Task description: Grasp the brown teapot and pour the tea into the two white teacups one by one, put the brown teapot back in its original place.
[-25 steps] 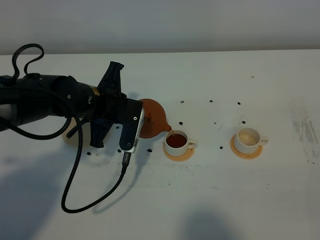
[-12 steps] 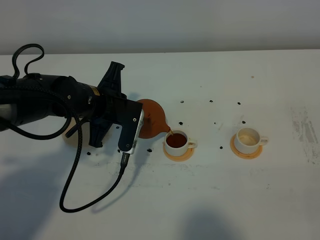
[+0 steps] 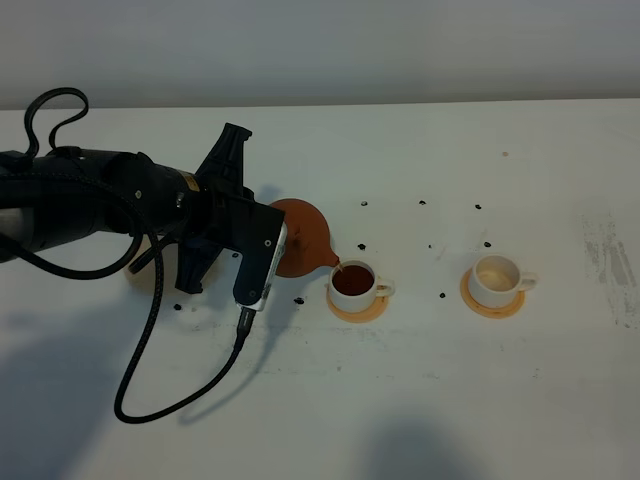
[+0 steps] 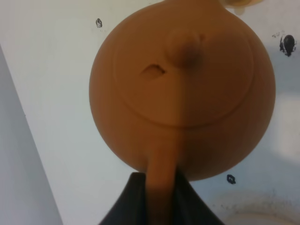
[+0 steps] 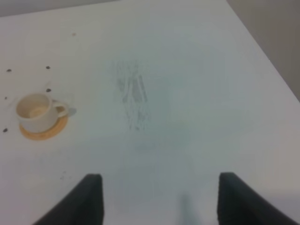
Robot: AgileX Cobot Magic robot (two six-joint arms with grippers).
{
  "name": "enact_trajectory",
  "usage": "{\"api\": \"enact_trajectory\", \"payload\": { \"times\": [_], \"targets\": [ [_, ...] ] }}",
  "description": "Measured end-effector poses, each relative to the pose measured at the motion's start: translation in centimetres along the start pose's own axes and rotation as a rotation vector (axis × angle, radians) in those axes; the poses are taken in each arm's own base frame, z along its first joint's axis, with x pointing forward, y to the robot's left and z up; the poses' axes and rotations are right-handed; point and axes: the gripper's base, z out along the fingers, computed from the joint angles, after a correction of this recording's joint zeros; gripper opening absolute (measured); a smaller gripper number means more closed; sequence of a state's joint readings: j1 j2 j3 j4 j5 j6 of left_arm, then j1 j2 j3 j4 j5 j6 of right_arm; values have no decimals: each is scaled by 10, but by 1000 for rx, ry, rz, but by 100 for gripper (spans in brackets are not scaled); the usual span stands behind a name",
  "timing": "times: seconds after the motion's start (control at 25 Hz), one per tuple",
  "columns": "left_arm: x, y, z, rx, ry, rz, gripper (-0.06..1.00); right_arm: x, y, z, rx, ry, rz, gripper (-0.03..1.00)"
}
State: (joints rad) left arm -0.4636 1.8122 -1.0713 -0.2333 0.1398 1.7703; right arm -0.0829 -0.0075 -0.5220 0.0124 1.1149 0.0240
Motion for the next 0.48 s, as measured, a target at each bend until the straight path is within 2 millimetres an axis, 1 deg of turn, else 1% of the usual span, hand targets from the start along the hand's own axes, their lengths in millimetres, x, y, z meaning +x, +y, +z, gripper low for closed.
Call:
{"api": "enact_trajectory", "payload": {
  "times": [0.48],
  "targets": [
    [0, 2, 0, -17, 4, 25, 8, 0, 0, 0, 0, 0, 0, 51]
  ]
}}
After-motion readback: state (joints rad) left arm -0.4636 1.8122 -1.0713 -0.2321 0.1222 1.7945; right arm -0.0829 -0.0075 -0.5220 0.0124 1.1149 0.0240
